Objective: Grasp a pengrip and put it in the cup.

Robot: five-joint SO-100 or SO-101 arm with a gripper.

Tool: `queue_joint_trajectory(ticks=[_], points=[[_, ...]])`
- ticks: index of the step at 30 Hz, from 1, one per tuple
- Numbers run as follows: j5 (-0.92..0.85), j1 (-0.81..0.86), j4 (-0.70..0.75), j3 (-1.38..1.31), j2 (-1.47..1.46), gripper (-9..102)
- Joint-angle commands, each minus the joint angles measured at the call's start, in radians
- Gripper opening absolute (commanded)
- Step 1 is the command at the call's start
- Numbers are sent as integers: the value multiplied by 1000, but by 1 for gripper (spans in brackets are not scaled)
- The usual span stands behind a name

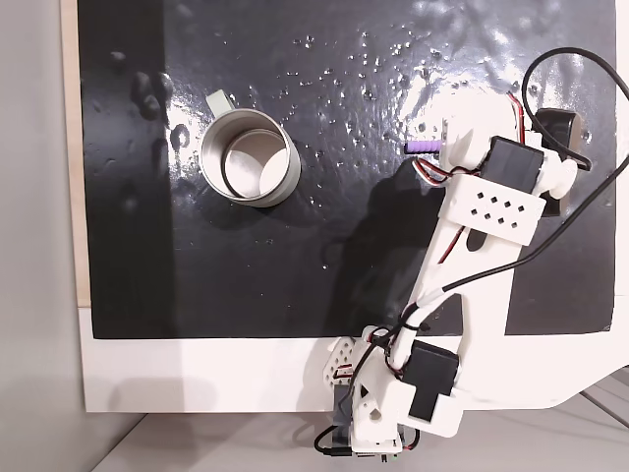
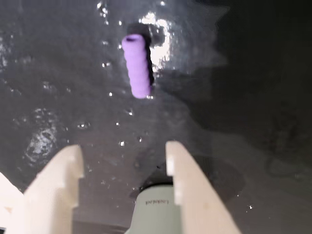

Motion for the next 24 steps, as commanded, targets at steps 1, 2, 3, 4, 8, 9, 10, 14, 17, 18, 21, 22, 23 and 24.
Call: queue_joint_trajectory(ticks=[1,2,3,4,8,9,10,14,17,18,21,22,23,24], points=[[-20,14,-55,-40,-25,17],[-23,14,-66,-40,-41,17],[-26,12,-77,-40,-57,17],[-29,11,-86,-41,-72,17],[-38,6,-118,-60,-141,17],[-40,6,-118,-72,-163,17],[-40,5,-118,-84,-183,17],[-40,-2,-123,-127,-242,17],[-44,-6,-133,-144,-284,17],[-44,-6,-135,-152,-298,17],[-51,-9,-140,-175,-337,17],[-52,-11,-141,-179,-350,17],[-54,-12,-146,-183,-360,17],[-57,-14,-150,-184,-367,17]])
